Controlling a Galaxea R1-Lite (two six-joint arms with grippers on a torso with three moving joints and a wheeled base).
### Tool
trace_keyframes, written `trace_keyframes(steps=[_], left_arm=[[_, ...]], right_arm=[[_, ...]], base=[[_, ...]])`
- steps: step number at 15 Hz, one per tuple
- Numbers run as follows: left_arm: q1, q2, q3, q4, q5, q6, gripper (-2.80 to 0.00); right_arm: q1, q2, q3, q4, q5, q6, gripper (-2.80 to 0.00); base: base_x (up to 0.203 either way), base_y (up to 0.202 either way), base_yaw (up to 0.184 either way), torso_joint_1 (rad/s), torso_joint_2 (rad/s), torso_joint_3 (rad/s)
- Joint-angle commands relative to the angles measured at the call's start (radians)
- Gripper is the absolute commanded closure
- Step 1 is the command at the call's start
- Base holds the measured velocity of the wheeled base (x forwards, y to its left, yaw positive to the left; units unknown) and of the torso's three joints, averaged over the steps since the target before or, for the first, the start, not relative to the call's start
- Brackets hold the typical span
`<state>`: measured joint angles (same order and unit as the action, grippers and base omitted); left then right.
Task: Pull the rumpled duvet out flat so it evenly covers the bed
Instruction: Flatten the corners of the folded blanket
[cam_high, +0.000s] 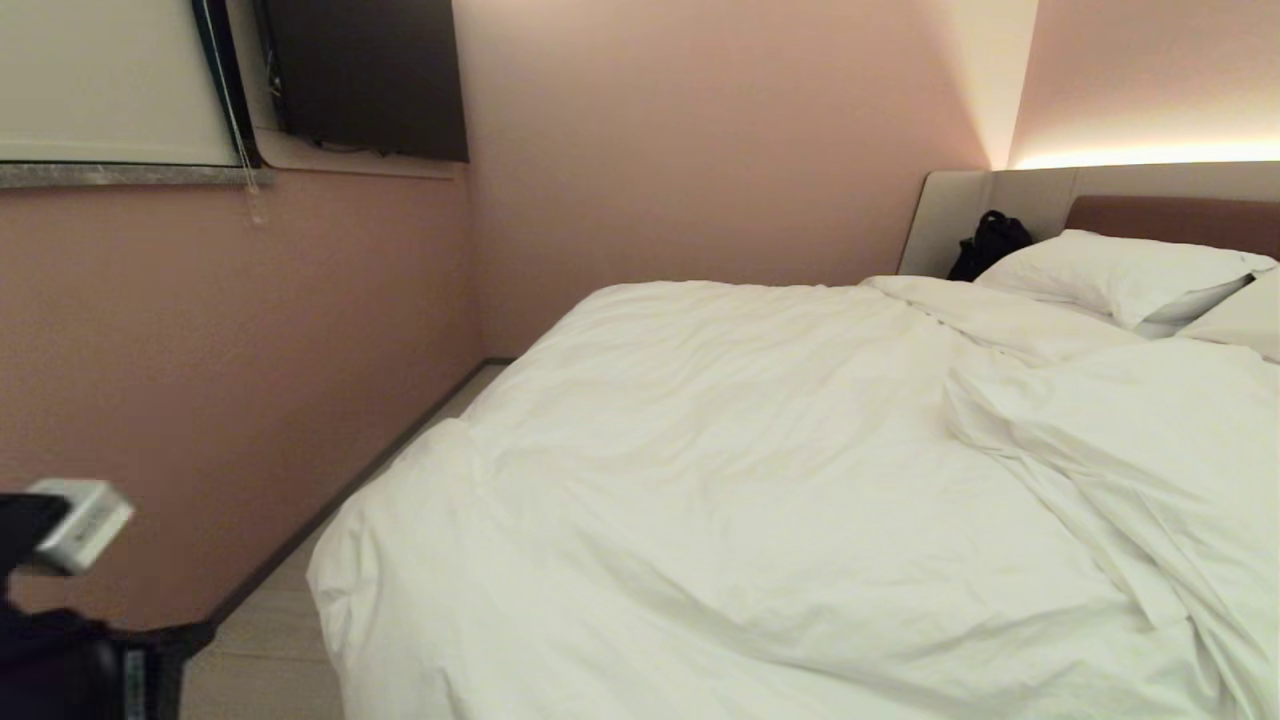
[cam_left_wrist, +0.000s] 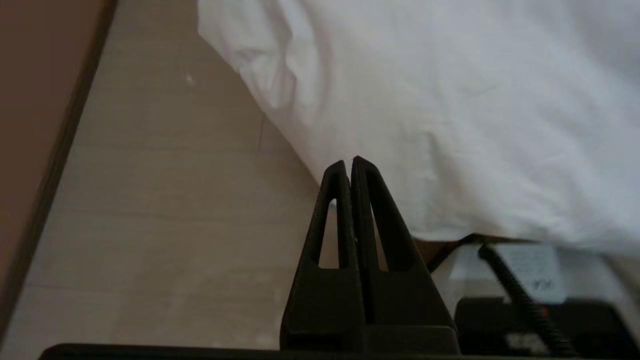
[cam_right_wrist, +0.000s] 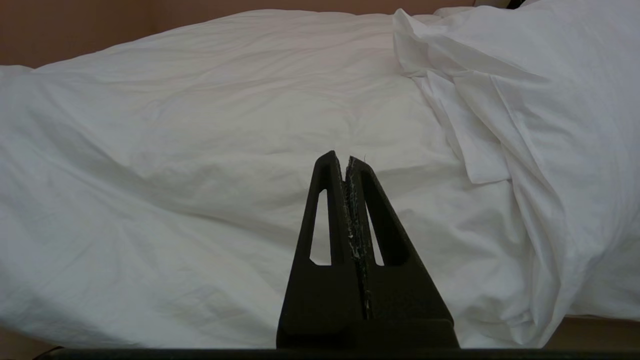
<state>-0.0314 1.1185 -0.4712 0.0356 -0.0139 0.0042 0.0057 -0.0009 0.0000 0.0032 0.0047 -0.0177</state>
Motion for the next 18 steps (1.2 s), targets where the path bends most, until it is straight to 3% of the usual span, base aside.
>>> trace_keyframes(steps=[1,5,8,10,15,16,18], left_arm=[[-0.001,0.353,-0.061,-0.024,-0.003,0.017,0.00],[0.006,0.742,-0.169,-0.166,-0.003,-0.012,0.00],[0.008,0.864,-0.187,-0.353,-0.009,0.122,0.00],[0.020,0.870,-0.185,-0.369,-0.013,0.219,0.00],[0.100,0.875,-0.114,-0.400,-0.003,0.320,0.00],[0.102,0.885,-0.109,-0.419,-0.004,0.323,-2.80],[0.107,0.928,-0.104,-0.452,-0.005,0.333,-2.80]], right_arm=[[0.000,0.001,0.000,0.000,0.000,-0.001,0.00],[0.000,0.001,0.000,0.000,0.001,-0.001,0.00],[0.000,0.001,0.000,0.000,0.000,-0.001,0.00],[0.000,0.001,0.000,0.000,0.001,-0.001,0.00],[0.000,0.001,0.000,0.000,0.001,-0.001,0.00],[0.000,0.001,0.000,0.000,0.000,-0.001,0.00],[0.000,0.001,0.000,0.000,0.001,-0.001,0.00]], base=[[0.000,0.000,0.000,0.000,0.00,0.000],[0.000,0.000,0.000,0.000,0.00,0.000],[0.000,0.000,0.000,0.000,0.00,0.000],[0.000,0.000,0.000,0.000,0.00,0.000],[0.000,0.000,0.000,0.000,0.00,0.000],[0.000,0.000,0.000,0.000,0.00,0.000],[0.000,0.000,0.000,0.000,0.00,0.000]])
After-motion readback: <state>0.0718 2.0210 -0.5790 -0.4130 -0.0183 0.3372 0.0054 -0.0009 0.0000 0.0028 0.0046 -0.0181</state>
